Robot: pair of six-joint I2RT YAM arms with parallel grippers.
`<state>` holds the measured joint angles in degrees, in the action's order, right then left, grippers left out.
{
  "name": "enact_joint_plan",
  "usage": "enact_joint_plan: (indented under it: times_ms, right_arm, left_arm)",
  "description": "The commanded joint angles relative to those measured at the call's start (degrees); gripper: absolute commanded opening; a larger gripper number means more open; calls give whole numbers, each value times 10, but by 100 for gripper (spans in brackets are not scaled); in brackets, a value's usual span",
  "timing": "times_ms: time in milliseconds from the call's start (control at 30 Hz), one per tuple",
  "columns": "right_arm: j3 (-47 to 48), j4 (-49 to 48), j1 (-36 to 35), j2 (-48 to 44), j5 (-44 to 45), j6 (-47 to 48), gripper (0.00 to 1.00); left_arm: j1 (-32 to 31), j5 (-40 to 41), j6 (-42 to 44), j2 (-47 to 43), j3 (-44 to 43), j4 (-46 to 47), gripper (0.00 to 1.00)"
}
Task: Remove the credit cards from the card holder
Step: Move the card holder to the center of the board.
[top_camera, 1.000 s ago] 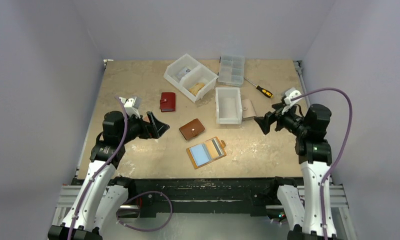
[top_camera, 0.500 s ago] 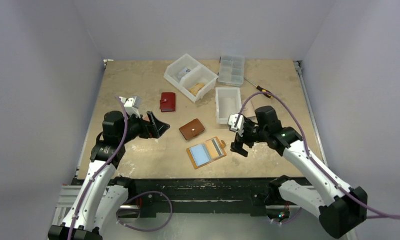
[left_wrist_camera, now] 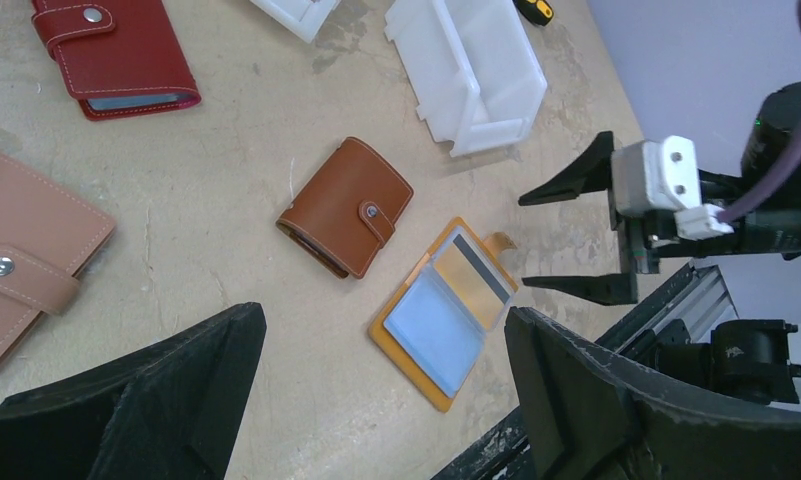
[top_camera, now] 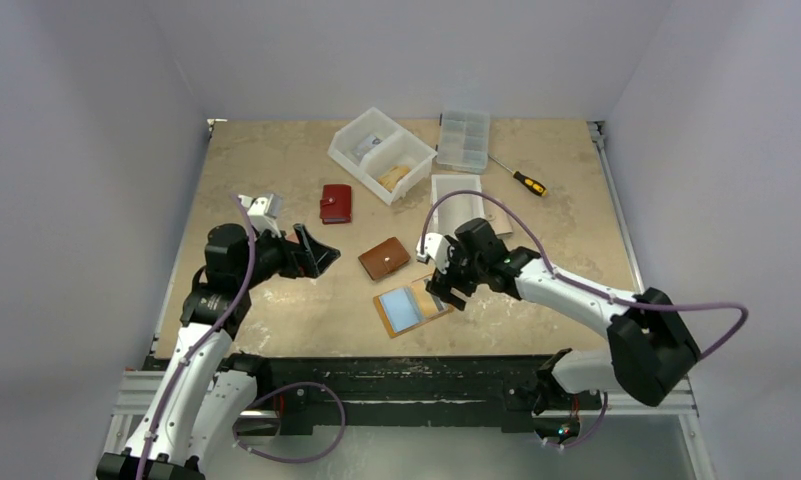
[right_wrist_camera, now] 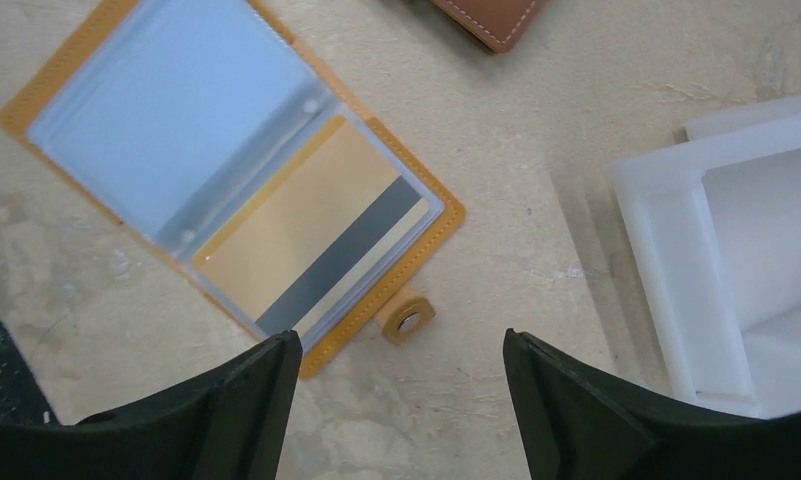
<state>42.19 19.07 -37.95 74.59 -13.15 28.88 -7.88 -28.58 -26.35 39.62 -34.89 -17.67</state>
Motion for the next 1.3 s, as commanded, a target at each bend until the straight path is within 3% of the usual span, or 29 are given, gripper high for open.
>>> enact_joint_plan:
  times_ms: [0, 167, 433, 600, 733, 933, 1033, 1167, 1200, 1267]
  right_arm:
    - [36, -61, -7, 44, 49, -45, 79]
    - [29, -75, -8, 71, 63, -45, 62]
    - [23, -79, -8, 84, 89, -32, 13]
    - [15, -50, 5, 40, 120, -16, 1]
    - [-2, 5, 91, -14, 112, 49, 0]
    - [-42, -9, 306, -69, 126, 200, 0]
    - [-31, -56, 397, -45, 130, 249, 0]
    - [44, -107, 485, 38, 143, 241, 0]
    - [64, -108, 496, 58, 140, 232, 4]
    - [106, -77, 500, 83, 116, 219, 25]
  left_arm:
    - [2, -9, 5, -14, 0, 21, 99]
    - [2, -11, 5, -12, 0, 23, 99]
    - [2, -11, 5, -15, 0, 22, 99]
    - [2, -13, 6, -13, 0, 21, 99]
    - [2, -18, 6, -10, 0, 23, 99]
    - [2, -22, 5, -11, 2, 26, 99]
    - [2, -24, 5, -11, 2, 26, 99]
    - [2, -24, 4, -12, 2, 26, 99]
    - [1, -24, 4, -12, 2, 26, 99]
    - [1, -23, 4, -13, 2, 26, 99]
